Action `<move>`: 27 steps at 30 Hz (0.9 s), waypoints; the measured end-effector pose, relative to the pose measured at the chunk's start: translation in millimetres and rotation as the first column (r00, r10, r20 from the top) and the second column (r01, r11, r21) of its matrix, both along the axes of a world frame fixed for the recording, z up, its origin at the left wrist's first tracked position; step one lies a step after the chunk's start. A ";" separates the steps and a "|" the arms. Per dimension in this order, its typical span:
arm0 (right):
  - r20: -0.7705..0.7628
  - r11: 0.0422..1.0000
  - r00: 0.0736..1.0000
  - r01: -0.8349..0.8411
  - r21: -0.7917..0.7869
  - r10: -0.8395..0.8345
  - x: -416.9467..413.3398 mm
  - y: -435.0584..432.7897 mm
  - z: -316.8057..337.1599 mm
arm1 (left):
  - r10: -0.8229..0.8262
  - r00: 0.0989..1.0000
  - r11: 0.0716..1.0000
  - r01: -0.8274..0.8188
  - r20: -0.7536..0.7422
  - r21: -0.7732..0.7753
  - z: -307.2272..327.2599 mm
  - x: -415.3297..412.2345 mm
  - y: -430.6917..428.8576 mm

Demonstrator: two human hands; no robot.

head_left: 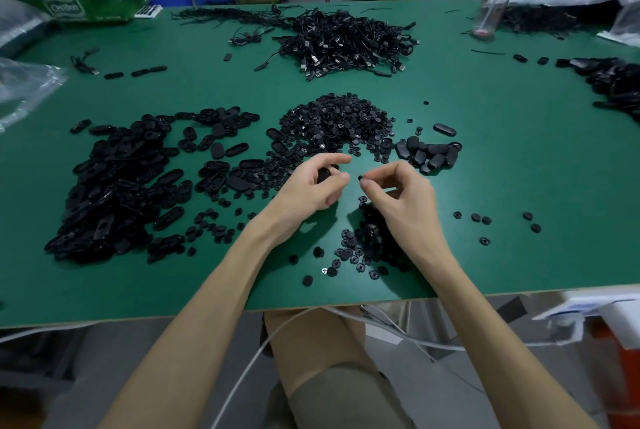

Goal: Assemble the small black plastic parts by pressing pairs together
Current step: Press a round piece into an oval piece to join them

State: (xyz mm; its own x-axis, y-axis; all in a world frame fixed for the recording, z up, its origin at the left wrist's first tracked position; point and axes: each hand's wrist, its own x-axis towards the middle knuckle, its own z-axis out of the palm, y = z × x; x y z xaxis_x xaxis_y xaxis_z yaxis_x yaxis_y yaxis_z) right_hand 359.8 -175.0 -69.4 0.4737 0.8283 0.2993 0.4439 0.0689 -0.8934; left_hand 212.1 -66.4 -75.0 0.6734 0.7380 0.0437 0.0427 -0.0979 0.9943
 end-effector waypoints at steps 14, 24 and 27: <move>0.011 1.000 1.000 -0.003 0.023 0.002 1.5 -0.4 0.6 | -0.011 0.999 0.998 0.014 0.052 -0.063 -1.7 -11.1 5.4; 0.012 0.999 0.999 -0.044 0.009 0.044 1.1 -1.3 2.8 | -0.018 0.999 1.000 0.017 0.045 0.024 3.2 -9.3 -2.2; -0.007 0.997 0.997 -0.072 -0.007 0.072 1.4 -0.7 2.3 | 0.016 0.999 0.996 -0.019 0.033 0.089 2.0 -4.0 -6.9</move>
State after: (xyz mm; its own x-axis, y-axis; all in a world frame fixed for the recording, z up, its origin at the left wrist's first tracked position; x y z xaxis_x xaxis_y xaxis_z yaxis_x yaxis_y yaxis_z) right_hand 361.2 -175.7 -67.1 0.4146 0.8625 0.2901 0.4324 0.0938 -0.8968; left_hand 208.1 -73.3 -73.0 0.6577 0.7417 0.1314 0.0129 -0.1855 0.9826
